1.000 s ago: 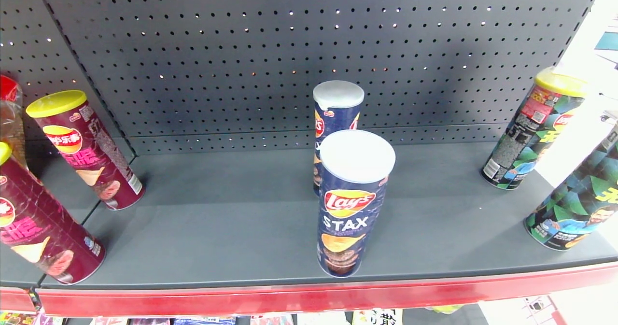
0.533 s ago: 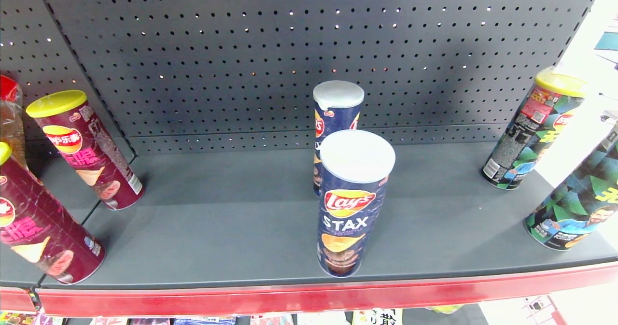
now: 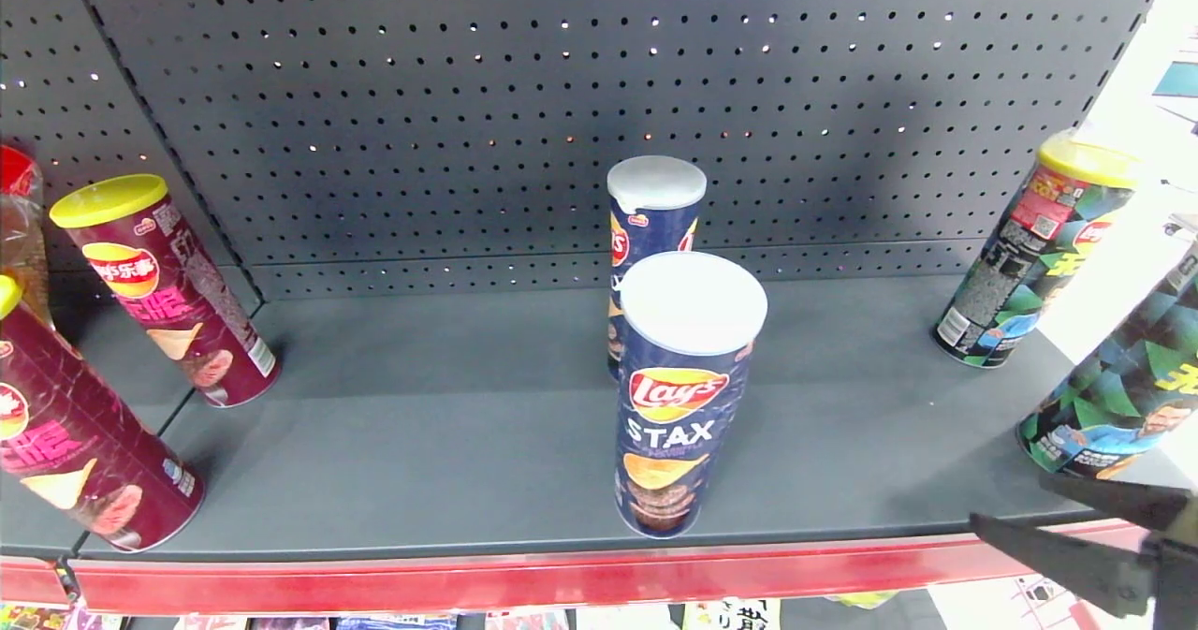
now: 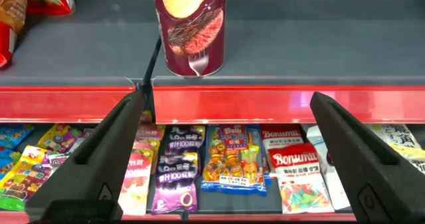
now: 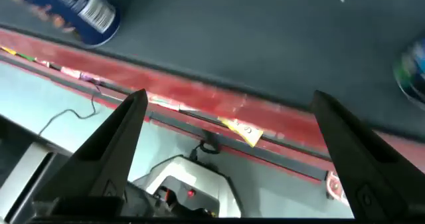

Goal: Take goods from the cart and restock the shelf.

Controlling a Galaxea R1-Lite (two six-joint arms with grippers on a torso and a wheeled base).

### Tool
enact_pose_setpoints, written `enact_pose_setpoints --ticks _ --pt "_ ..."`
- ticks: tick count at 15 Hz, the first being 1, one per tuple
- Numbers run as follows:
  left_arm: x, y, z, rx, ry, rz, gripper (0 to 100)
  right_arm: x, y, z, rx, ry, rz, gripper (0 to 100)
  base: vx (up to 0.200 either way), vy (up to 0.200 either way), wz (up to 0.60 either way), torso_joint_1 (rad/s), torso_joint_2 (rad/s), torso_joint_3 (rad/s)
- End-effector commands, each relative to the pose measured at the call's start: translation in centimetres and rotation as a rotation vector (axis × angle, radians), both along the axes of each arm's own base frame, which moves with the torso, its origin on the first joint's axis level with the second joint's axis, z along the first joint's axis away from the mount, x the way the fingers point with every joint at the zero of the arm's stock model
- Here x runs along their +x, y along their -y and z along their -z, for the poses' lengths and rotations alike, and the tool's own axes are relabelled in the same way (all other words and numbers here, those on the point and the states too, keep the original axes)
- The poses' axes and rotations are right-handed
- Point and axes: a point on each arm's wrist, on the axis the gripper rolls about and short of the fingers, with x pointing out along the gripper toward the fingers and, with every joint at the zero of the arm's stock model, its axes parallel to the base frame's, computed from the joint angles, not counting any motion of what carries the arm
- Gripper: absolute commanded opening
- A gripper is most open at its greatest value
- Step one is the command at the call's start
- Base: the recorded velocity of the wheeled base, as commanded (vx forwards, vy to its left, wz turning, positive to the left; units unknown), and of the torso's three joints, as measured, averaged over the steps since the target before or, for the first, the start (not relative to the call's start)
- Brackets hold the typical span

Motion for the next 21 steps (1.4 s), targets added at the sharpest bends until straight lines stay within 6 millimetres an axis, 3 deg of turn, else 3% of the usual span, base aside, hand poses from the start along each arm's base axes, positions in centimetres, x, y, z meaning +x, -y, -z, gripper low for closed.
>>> enact_pose_setpoints --ticks 1,7,12,21 --pt "0.0 0.0 0.0 0.000 -0.001 0.000 100 4.2 -2.3 1.1 -0.047 -0.095 -0.013 100 0.000 0.000 0.00 0.000 0.00 0.000" --pt "0.0 0.0 0.0 0.000 -0.001 0.000 100 7.3 -5.6 0.4 -0.085 -0.075 -0.012 100 0.000 0.000 0.00 0.000 0.00 0.000" --pt "0.0 0.0 0.0 0.000 -0.001 0.000 100 7.1 -9.1 0.8 -0.175 0.033 -0.080 100 0.000 0.000 0.00 0.000 0.00 0.000" --pt "0.0 0.0 0.0 0.000 -0.001 0.000 100 7.4 -11.4 1.7 -0.271 0.093 -0.151 100 0.000 0.000 0.00 0.000 0.00 0.000"
